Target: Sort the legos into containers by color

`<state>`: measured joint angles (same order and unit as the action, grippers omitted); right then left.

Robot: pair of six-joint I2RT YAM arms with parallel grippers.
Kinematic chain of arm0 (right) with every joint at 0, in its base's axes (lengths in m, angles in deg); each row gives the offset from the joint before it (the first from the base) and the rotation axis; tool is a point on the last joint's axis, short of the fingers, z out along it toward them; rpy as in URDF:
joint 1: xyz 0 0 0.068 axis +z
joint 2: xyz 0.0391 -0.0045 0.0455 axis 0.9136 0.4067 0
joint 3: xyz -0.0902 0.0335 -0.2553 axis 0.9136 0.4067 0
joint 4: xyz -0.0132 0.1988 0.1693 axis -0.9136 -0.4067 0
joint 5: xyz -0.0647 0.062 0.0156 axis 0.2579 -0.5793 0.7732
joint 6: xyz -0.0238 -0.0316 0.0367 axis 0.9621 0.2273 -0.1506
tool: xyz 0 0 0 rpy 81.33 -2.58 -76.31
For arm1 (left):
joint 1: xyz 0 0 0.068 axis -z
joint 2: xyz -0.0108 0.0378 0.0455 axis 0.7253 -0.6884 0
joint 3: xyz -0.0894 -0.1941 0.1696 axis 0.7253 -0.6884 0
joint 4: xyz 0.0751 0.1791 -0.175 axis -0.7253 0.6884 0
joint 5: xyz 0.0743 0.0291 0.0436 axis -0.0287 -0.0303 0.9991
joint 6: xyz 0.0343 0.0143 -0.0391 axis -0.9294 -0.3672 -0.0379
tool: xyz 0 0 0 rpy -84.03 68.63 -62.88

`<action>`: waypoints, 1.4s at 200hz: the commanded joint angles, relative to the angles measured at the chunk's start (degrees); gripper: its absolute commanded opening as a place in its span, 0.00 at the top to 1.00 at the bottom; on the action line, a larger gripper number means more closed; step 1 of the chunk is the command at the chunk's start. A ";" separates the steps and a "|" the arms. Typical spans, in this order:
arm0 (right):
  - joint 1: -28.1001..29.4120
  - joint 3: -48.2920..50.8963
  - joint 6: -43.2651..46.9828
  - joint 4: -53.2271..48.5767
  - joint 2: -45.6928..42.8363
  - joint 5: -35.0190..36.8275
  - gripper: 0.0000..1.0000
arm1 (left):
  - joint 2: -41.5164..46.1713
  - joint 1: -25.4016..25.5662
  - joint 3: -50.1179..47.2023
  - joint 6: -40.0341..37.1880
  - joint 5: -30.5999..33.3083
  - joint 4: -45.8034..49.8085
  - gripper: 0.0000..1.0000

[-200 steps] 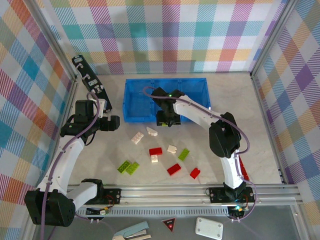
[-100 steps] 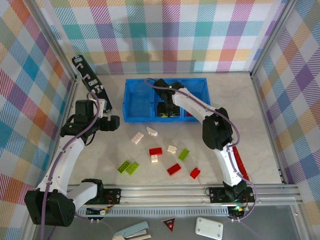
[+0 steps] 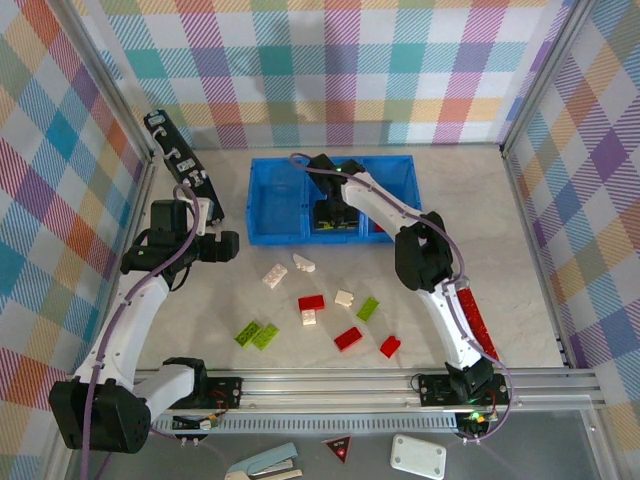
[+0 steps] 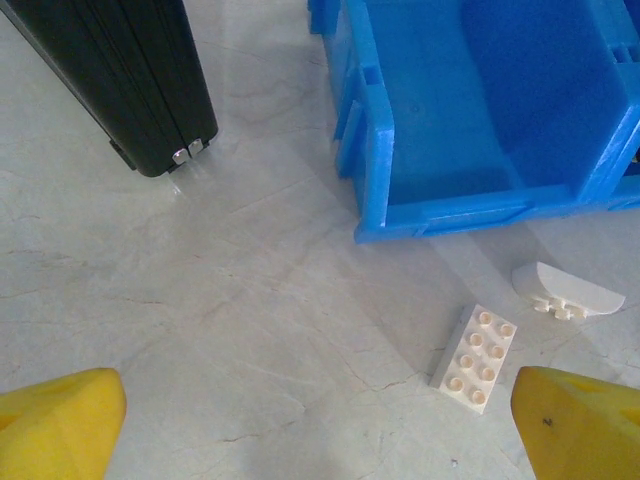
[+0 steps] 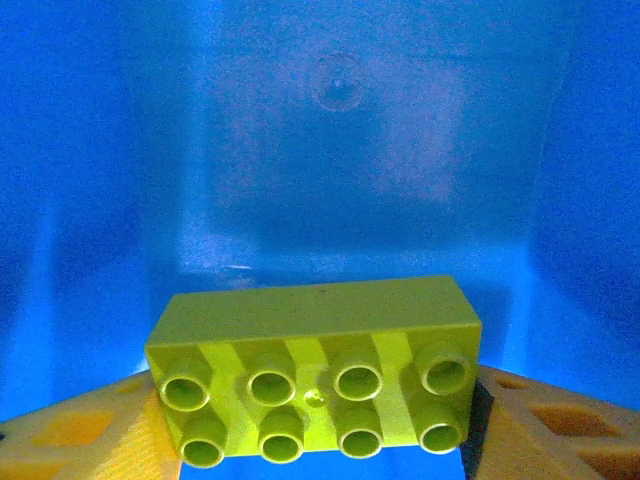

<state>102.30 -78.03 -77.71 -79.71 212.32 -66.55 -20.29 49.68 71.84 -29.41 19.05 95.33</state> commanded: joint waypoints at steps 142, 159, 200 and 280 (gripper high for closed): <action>-0.08 -2.16 0.02 -4.14 -2.17 -1.49 0.25 | -0.32 -0.54 0.38 3.12 -3.49 -0.65 0.04; 0.26 -1.90 0.23 -4.67 -3.63 -1.10 0.25 | -0.90 -0.16 1.42 3.53 -3.64 0.78 0.05; 0.80 1.78 0.38 -4.39 -8.95 -1.11 0.25 | -2.60 2.56 5.05 3.58 -3.25 6.86 0.07; 0.88 16.97 -0.45 -0.06 -24.30 0.56 0.26 | -6.62 8.84 5.79 14.68 -2.71 8.17 0.10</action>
<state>102.82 -65.33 -77.75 -81.11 193.18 -67.07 -25.56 55.10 76.69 -18.85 16.49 102.63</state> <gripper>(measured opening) 0.745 0.901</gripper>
